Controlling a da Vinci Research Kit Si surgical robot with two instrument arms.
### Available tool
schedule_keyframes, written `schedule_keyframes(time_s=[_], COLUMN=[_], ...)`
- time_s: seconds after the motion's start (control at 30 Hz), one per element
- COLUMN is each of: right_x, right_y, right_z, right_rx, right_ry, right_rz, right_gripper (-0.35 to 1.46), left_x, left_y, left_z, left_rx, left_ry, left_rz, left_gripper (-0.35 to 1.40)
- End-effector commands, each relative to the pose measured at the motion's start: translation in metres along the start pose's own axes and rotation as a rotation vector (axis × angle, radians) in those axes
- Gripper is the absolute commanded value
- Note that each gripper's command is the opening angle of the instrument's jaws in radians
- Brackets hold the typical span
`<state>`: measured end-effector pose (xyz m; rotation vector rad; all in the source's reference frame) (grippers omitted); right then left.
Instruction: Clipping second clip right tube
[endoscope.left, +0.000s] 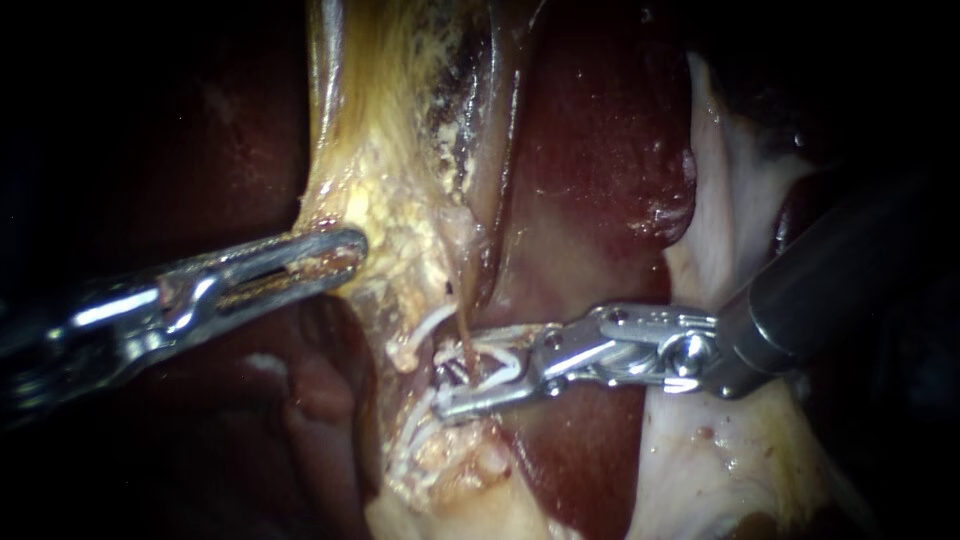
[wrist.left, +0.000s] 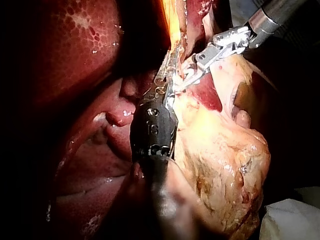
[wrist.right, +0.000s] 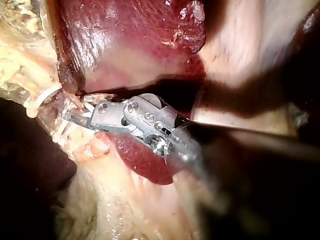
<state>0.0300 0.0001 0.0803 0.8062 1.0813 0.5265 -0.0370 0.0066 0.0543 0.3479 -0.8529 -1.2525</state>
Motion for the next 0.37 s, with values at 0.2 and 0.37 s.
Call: schedule_keyframes(time_s=[0.2,0.37], right_x=[0.0,-0.0001], right_y=[0.0,0.0], right_z=[-0.0004,-0.0004], right_rx=[-0.004,-0.005], right_ry=[-0.007,-0.009], right_rz=[0.035,0.04], right_gripper=[-0.35,-0.35], left_x=[0.0,0.0], left_y=[0.0001,0.0001], left_z=[0.0001,0.0001], left_rx=[0.0,0.0], left_ry=[0.0,0.0], left_rz=[0.0,0.0], left_gripper=[-0.35,-0.35])
